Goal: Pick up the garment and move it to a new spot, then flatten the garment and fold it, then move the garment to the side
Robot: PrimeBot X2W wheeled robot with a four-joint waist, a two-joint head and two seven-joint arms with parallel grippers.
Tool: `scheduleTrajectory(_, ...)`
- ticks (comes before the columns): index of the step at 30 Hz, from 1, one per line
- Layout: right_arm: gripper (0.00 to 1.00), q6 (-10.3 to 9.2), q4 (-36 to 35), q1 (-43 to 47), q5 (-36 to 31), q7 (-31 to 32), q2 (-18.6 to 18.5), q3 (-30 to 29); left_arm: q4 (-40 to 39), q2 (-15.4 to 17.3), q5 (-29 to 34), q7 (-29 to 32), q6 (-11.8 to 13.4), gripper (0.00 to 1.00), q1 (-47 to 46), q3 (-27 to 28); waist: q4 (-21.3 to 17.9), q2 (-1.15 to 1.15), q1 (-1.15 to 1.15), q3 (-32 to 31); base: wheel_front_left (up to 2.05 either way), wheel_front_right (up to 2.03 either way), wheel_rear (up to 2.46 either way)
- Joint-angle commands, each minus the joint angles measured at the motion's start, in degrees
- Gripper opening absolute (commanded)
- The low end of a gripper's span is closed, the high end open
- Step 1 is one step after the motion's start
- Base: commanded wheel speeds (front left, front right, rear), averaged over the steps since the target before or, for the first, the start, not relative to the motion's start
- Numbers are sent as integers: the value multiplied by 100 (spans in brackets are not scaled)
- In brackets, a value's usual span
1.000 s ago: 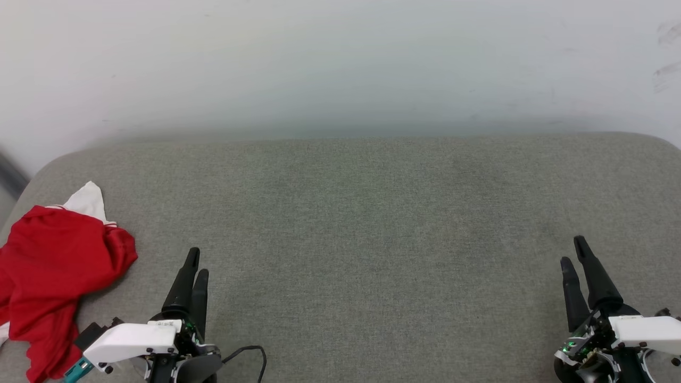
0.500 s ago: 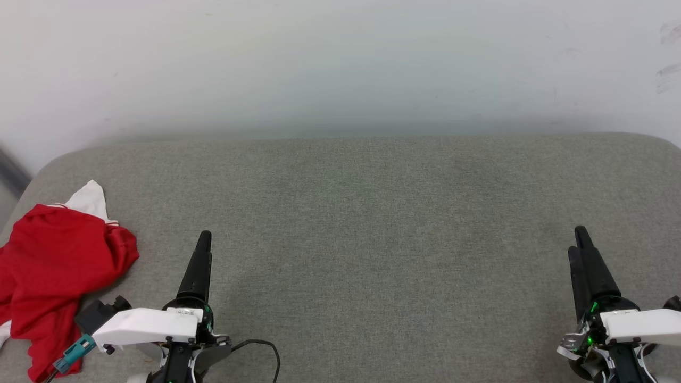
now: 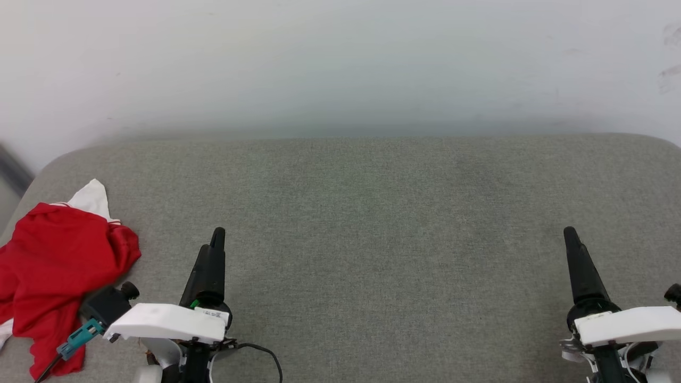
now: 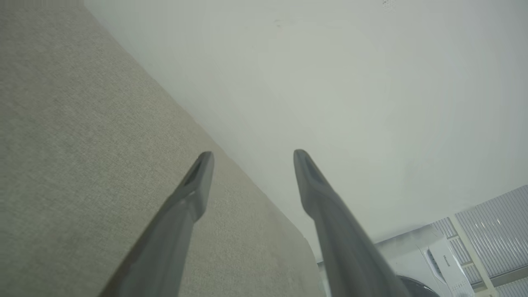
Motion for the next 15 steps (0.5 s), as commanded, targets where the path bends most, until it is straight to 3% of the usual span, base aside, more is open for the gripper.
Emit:
scheduleTrajectory(1, 100, 1, -110, -61, -360, -70, -65, 36, -104, 14, 359, -67, -1, 100, -119, -27, 2, 0, 0, -1, 0, 0, 0)
scheduleTrajectory(15, 100, 1, -192, -13, -2204, -194, -117, 197, -135, 56, 2247, -334, 90, 100, -100, -278, 42, 0, 0, -12, 0, 0, 0)
